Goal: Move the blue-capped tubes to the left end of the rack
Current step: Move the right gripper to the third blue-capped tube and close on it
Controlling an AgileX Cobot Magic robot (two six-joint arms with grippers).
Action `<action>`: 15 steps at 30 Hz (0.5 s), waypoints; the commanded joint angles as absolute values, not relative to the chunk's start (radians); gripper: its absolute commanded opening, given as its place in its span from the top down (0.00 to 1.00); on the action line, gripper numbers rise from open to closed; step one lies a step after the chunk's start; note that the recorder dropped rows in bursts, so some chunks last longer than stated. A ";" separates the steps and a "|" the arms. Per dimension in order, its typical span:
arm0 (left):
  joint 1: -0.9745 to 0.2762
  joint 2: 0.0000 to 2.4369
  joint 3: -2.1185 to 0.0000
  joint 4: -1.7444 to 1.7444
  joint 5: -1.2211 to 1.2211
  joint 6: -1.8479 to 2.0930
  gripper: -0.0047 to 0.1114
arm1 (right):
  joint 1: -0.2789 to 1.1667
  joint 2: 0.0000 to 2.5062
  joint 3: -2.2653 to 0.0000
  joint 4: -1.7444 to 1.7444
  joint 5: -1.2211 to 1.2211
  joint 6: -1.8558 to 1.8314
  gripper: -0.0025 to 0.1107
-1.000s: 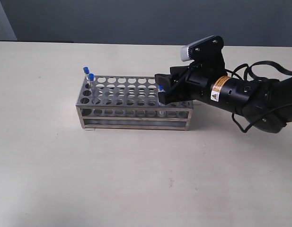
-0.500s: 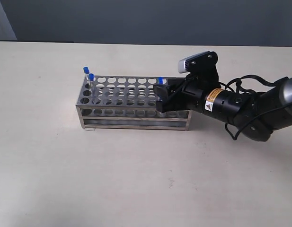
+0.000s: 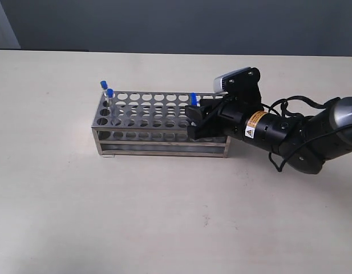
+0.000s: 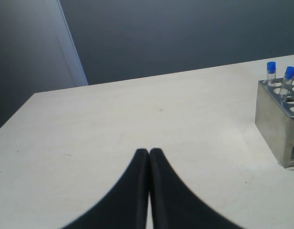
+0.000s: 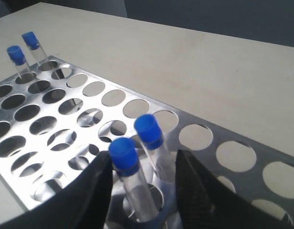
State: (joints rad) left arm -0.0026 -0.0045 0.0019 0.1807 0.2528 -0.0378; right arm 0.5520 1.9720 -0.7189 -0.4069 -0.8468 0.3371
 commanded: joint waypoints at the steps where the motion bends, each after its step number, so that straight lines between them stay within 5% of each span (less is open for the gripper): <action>1: -0.011 0.000 0.000 0.181 0.239 -0.041 0.96 | 0.549 1.982 -0.717 -0.402 -0.851 0.333 0.61; 5: -0.011 0.000 0.000 0.181 0.239 -0.041 0.96 | 0.549 1.982 -0.717 -0.392 -0.845 0.352 0.63; 12: -0.011 0.000 0.000 0.181 0.239 -0.041 0.96 | 0.549 1.982 -0.717 -0.395 -0.847 0.356 0.95; 15: -0.011 0.000 0.000 0.181 0.239 -0.041 0.96 | 0.549 1.977 -0.717 -0.417 -0.847 0.356 0.98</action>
State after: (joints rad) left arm -0.0026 -0.0045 0.0019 0.1807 0.2528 -0.0378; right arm 0.5520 1.9791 -0.7189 -0.3920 -0.8590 0.3538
